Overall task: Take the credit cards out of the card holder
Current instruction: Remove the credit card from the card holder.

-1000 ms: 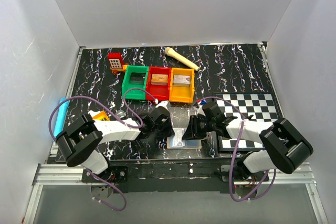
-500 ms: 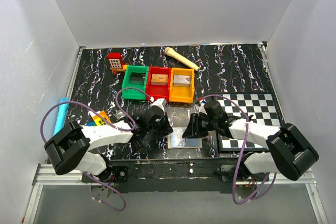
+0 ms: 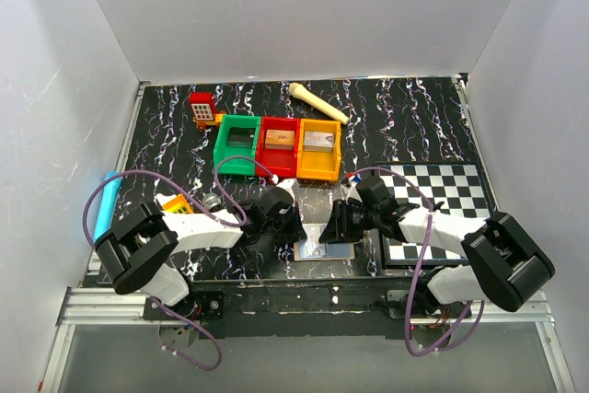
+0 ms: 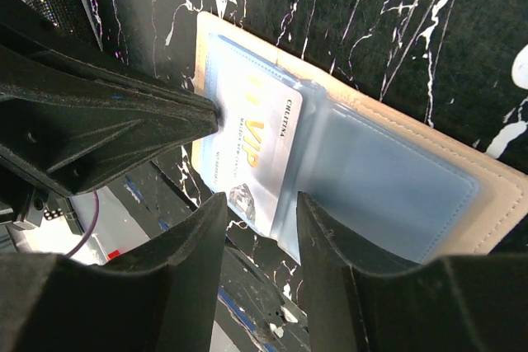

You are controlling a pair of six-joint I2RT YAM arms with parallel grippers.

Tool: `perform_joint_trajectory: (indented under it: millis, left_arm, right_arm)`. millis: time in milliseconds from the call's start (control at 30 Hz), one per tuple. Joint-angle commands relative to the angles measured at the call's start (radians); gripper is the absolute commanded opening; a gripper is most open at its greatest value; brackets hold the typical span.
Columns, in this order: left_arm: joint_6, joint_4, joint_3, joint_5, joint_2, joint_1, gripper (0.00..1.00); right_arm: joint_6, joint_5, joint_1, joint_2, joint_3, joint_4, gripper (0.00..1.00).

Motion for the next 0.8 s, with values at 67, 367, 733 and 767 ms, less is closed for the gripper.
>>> perform_joint_trajectory:
  millis: [67, 367, 733, 767]
  left_arm:
    - [0.012, 0.003, 0.041, 0.015, 0.016, 0.001, 0.00]
    - [-0.012, -0.061, 0.042, -0.023, 0.025, 0.003, 0.00]
    - [-0.023, -0.061, 0.028, -0.028, 0.023, 0.003, 0.00]
    - [-0.022, -0.061, 0.028, -0.026, 0.023, 0.003, 0.00]
  right_arm:
    - [-0.003, -0.021, -0.004, 0.024, 0.031, 0.045, 0.47]
    - [0.004, -0.027, -0.004, 0.049, 0.020, 0.072, 0.47]
    - [0.040, -0.056, -0.008, 0.066, 0.011, 0.132, 0.44]
    - [0.043, -0.059, -0.008, 0.066, 0.008, 0.137, 0.43]
